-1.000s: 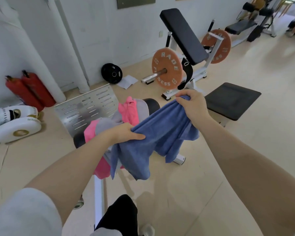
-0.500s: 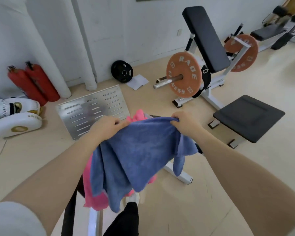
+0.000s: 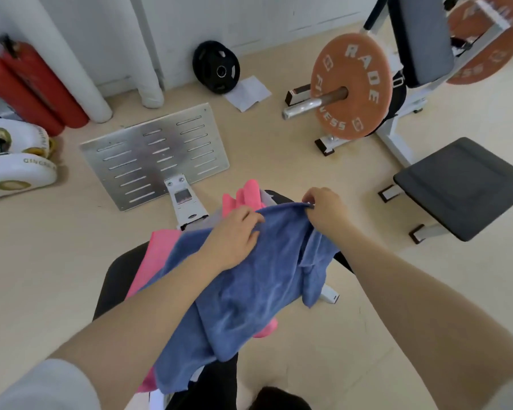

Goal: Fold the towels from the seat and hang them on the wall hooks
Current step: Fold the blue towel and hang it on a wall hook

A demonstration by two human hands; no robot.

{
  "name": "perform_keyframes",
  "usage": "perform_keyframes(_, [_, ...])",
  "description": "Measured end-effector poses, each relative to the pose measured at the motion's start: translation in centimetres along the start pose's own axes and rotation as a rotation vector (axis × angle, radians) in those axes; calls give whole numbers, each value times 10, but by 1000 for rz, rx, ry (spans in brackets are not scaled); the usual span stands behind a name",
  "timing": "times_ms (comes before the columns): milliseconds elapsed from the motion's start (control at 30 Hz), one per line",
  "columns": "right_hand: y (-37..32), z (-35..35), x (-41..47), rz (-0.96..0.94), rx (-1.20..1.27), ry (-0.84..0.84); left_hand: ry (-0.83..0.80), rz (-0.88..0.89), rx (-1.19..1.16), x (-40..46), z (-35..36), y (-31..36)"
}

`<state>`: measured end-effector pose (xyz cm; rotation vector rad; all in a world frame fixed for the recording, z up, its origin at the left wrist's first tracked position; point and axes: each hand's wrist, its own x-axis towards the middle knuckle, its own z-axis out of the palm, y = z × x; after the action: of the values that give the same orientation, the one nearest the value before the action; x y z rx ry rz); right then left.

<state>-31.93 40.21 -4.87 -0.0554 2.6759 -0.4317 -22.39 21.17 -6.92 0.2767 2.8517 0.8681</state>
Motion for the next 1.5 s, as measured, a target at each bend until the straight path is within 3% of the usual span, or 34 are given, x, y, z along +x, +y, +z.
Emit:
perform_keyframes(100, [22, -10, 3, 41, 5, -28, 11, 202, -27, 12, 14, 33])
perform_keyframes(200, [40, -24, 1, 67, 37, -99, -10, 251, 53, 19, 37, 54])
perform_keyframes(333, [66, -39, -3, 15, 90, -138, -45, 93, 259, 20, 59, 70])
perform_keyframes(533, [85, -59, -15, -81, 196, -207, -112, -239, 256, 27, 79, 115])
perform_keyframes(733, [83, -92, -32, -260, 253, -391, -263, -175, 9, 27, 86, 139])
perform_keyframes(833, [67, -94, -43, -368, 377, -500, -163, -139, -100, 13, 75, 144])
perform_keyframes(900, [50, -90, -50, -385, 432, -605, -91, -208, -139, 4, 62, 136])
perform_keyframes(1000, [20, -80, -61, -316, 516, -811, -109, -339, -301, -16, 34, 107])
perform_keyframes(1133, [-23, -57, -76, -339, 451, -1009, 184, -506, -426, -66, 9, 67])
perform_keyframes(1200, [-44, -42, -83, -399, 366, -955, 260, -593, -786, -86, -4, 62])
perform_keyframes(1267, [-66, -25, -89, -439, 294, -841, 196, -646, -1001, -97, -20, 58])
perform_keyframes(1400, [-109, 7, -93, -595, 130, -626, 32, -586, -821, -117, -35, 39])
perform_keyframes(1500, [-140, 23, -93, -694, -48, -467, 38, -577, -952, -132, -41, 19])
